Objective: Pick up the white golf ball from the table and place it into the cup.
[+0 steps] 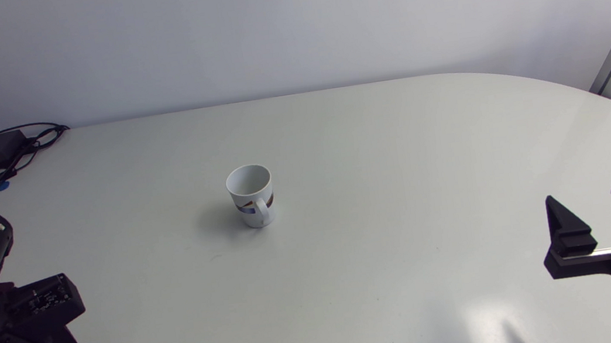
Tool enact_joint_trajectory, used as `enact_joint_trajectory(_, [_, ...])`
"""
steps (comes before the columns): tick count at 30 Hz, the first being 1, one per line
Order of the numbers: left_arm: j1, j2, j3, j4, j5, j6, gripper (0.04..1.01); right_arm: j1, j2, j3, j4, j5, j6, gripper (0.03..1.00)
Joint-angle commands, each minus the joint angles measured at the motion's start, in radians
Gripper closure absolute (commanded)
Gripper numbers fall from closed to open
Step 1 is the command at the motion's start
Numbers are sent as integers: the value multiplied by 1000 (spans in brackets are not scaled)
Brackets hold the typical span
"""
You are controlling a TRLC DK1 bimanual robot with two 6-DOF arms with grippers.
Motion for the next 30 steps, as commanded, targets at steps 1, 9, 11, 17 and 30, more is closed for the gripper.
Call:
enact_joint_trajectory(1, [-31,39,0,-14,16,-13,79,-2,-6,-31,-42,1,22,72])
enact_joint_trajectory(9, [-69,131,-1,70,16,-125,69,-2,-6,-31,-42,1,22,72])
enact_joint_trajectory(11, [-68,139,-4,87,16,-134,69,-2,-6,-31,-42,1,22,72])
enact_joint_trajectory(17, [-68,151,-29,140,16,-160,70,-2,-6,-31,-42,1,22,72])
enact_joint_trajectory(30, [-60,135,-87,164,-13,-186,72,-2,-6,-31,-42,1,22,72])
